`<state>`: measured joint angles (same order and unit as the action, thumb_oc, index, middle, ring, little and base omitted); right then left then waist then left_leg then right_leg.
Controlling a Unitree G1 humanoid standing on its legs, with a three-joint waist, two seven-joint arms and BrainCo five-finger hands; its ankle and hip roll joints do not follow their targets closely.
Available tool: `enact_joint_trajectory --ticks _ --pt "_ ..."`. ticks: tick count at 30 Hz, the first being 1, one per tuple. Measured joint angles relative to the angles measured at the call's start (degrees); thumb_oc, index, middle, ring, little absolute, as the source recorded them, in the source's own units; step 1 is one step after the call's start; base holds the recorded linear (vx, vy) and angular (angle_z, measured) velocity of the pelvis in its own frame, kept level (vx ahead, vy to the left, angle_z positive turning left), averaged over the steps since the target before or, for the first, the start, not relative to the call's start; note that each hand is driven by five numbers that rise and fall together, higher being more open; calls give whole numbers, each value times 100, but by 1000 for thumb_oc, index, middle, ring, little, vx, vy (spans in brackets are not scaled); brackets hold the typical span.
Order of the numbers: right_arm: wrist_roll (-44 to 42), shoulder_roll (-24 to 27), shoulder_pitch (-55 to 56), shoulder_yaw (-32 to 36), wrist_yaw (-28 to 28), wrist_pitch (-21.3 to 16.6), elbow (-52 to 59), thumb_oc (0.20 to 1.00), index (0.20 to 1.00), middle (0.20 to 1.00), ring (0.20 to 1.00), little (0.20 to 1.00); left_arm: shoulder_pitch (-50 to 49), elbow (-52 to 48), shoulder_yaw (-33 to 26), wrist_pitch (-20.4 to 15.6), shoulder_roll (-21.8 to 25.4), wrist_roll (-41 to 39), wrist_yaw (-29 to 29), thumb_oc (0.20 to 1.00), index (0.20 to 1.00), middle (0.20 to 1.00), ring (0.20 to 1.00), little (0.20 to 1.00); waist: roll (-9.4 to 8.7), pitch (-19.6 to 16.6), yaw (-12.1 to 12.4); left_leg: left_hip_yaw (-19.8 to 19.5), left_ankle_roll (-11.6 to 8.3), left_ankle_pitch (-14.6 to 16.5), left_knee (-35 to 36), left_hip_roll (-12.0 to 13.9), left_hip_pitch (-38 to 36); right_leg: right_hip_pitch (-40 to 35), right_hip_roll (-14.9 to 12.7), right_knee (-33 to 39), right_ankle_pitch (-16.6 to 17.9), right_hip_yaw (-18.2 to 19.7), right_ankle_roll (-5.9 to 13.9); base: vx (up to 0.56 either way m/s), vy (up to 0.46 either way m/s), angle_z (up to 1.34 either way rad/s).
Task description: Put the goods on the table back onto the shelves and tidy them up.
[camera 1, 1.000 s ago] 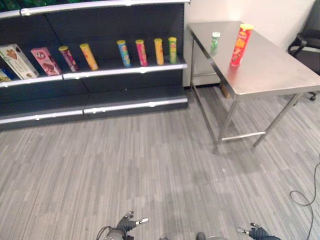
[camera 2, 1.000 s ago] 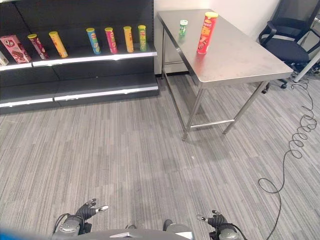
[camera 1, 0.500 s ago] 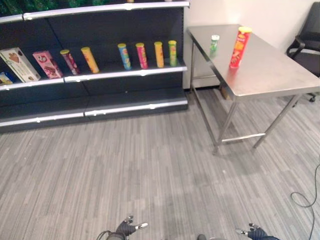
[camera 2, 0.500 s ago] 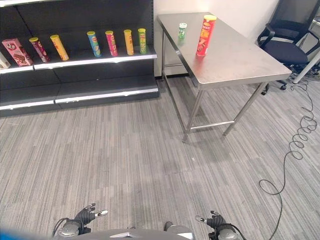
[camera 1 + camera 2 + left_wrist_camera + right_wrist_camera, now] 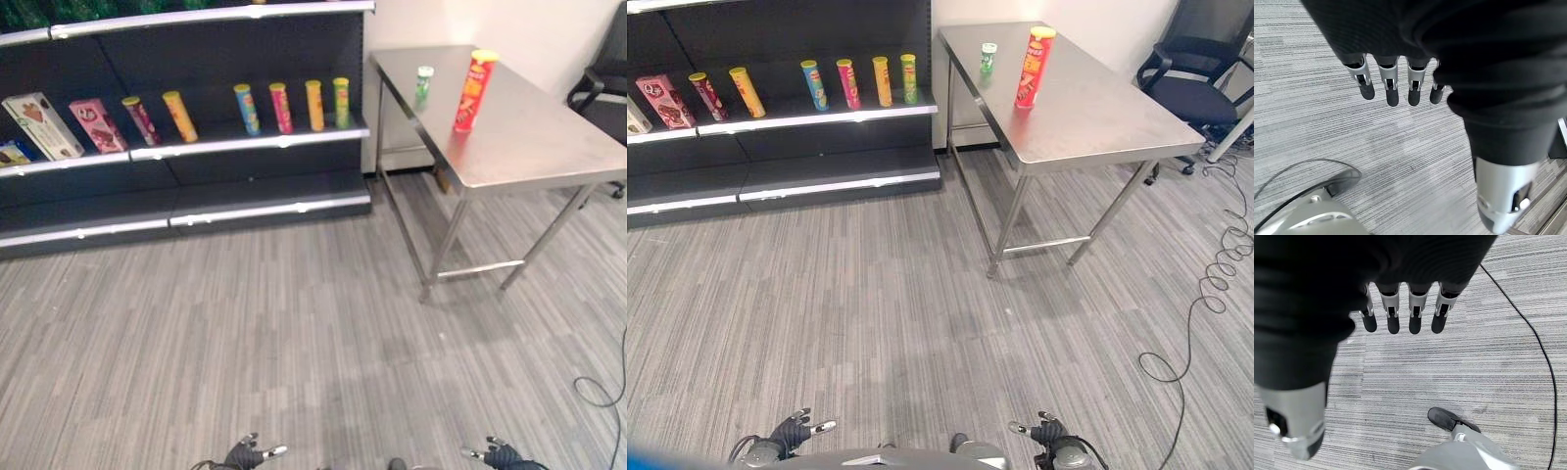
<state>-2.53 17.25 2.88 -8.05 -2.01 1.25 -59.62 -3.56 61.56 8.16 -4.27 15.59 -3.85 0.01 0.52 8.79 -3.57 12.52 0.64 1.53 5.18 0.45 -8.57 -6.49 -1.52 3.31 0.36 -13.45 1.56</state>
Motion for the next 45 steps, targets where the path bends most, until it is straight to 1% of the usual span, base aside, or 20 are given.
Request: enact_joint_trajectory --ticks 4,6,8,12,14,16,18,21,22,23,24,27,29,30,31,34,35,37,39,45 --pt "-4 119 -250 29 0 6 -165 1000 1000 1000 1000 1000 394 -59 35 -6 39 -47 13 1000 1000 1000 1000 1000 78 221 83 93 220 35 -16 -183 101 868 -319 -1570 -477 96 246 47 215 -14" --pt "-8 199 -298 66 -2 -19 -25 1000 1000 1000 1000 1000 475 -71 49 -4 33 -47 6 1000 1000 1000 1000 1000 57 496 -15 58 402 118 -96 -259 -54 1849 -830 -3767 -734 124 503 209 126 1" --pt "-12 197 -143 59 1 7 -26 1000 1000 1000 1000 1000 488 -9 139 5 45 -46 34 1000 1000 1000 1000 1000 -67 571 -93 3 603 231 -144 -419 -189 2585 -1086 -4510 -683 341 601 288 4 2" --pt "-19 180 -31 60 2 33 36 1000 1000 1000 1000 1000 512 -76 212 66 44 -45 15 1000 1000 1000 1000 1000 -213 626 -163 -64 479 326 -141 -564 -161 2945 -925 -1623 -552 453 743 400 -132 12" --pt "-18 172 65 159 -3 50 135 1000 1000 1000 1000 1000 553 -73 95 65 26 -43 11 1000 1000 1000 1000 1000 -387 605 -246 -246 416 444 -127 -632 -227 2529 -963 65 -327 2 916 404 -148 42" --pt "-17 194 40 275 -2 58 141 1000 1000 1000 1000 1000 429 -69 111 71 15 -40 -14 1000 1000 1000 1000 1000 -368 544 -257 -296 265 810 -116 -493 -508 2315 -949 -124 163 -637 734 466 -194 21" --pt "-20 293 -131 308 -2 26 9 1000 1000 1000 1000 1000 472 -52 290 73 -72 -39 -18 1000 1000 1000 1000 1000 -26 473 -451 -538 -200 1048 -265 50 -885 1857 -544 -297 727 -855 334 622 -273 57" --pt "-86 715 -186 357 -52 -42 157 1000 1000 1000 1000 1000 625 -90 377 16 -321 -44 -27 1000 1000 1000 1000 1000 213 183 -477 -609 -938 756 -2397 596 -398 1142 -261 -644 190 -995 -291 552 -409 74" --pt "-253 671 -242 375 -62 -76 224 1000 1000 1000 1000 1000 560 -347 271 13 -289 -64 -21 1000 1000 1000 1000 1000 72 207 -390 -637 -1324 -455 -5163 1060 915 632 36 -379 -120 -1019 -524 677 -465 -23" --pt "-255 538 -343 349 -90 -62 179 1000 1000 1000 1000 1000 494 -332 237 5 -221 -177 -21 1000 1000 1000 1000 1000 -45 268 -148 -497 -1172 -775 -7075 1260 1915 222 253 -329 -357 -754 -732 483 -276 -66" --pt "-255 405 -356 280 -112 -80 84 1000 1000 1000 1000 1000 458 -106 228 48 -143 -212 -14 1000 1000 1000 1000 1000 -205 298 -74 -190 -1054 -676 -7164 1328 2013 -125 259 -246 -362 -636 -744 302 -67 -93" --pt "-258 169 -331 61 -151 -29 -144 1000 1000 1000 1000 1000 444 69 41 113 137 -263 69 1000 1000 1000 1000 1000 -574 295 -94 211 -925 -277 -5536 1218 2736 -762 272 -22 -455 -577 -676 316 70 -60" --pt "-255 9 -346 -57 -152 -6 -206 1000 1000 1000 1000 1000 501 81 58 114 239 -254 104 1000 1000 1000 1000 1000 -676 340 -87 259 -685 -386 -3441 1201 3092 -1028 262 161 -733 -360 -207 563 318 -71" --pt "-243 -35 -419 -294 -135 -6 -318 1000 1000 1000 1000 1000 564 208 68 108 202 -242 116 1000 1000 1000 1000 1000 -644 334 4 -305 -493 -661 -868 865 2884 -1165 240 220 -900 -94 57 499 264 -73" --pt "-241 -23 -499 -308 -122 -2 -463 1000 1000 1000 1000 1000 581 247 64 112 164 -223 122 1000 1000 1000 1000 1000 -573 414 80 -978 -512 -708 142 710 2777 -1329 236 219 -922 133 94 474 229 -90" --pt "-188 202 -193 -213 -125 -112 -693 1000 1000 1000 1000 1000 323 304 260 104 -2 -221 164 1000 1000 1000 1000 1000 -97 262 234 -1332 -119 -812 58 488 2096 -2153 333 140 -1039 723 309 326 229 -84" --pt "-191 54 -196 -127 -161 -118 -887 1000 1000 1000 1000 1000 383 493 280 116 48 -219 178 1000 1000 1000 1000 1000 -272 223 211 -1115 -211 -1105 -184 398 2080 -2202 163 -19 -1101 793 370 263 272 -72" --pt "-191 -49 20 18 -110 -78 -872 1000 1000 1000 1000 1000 549 338 299 116 98 -218 199 1000 1000 1000 1000 1000 -330 196 27 -948 112 -1516 20 309 1577 -1615 -223 -122 -1632 695 476 277 369 -96" --pt "-195 -58 35 104 -105 -35 -977 1000 1000 1000 1000 1000 700 325 201 62 132 -219 199 1000 1000 1000 1000 1000 -477 156 -106 -604 69 -1297 53 76 1399 -1029 -493 82 -1001 696 492 166 344 -66" --pt "-258 -63 125 543 0 13 -1112 1000 1000 1000 1000 1000 900 340 88 -6 377 -219 209 1000 1000 1000 1000 1000 -317 127 -289 40 263 -801 54 -10 1136 -239 -846 -1431 -978 749 643 68 209 -57"
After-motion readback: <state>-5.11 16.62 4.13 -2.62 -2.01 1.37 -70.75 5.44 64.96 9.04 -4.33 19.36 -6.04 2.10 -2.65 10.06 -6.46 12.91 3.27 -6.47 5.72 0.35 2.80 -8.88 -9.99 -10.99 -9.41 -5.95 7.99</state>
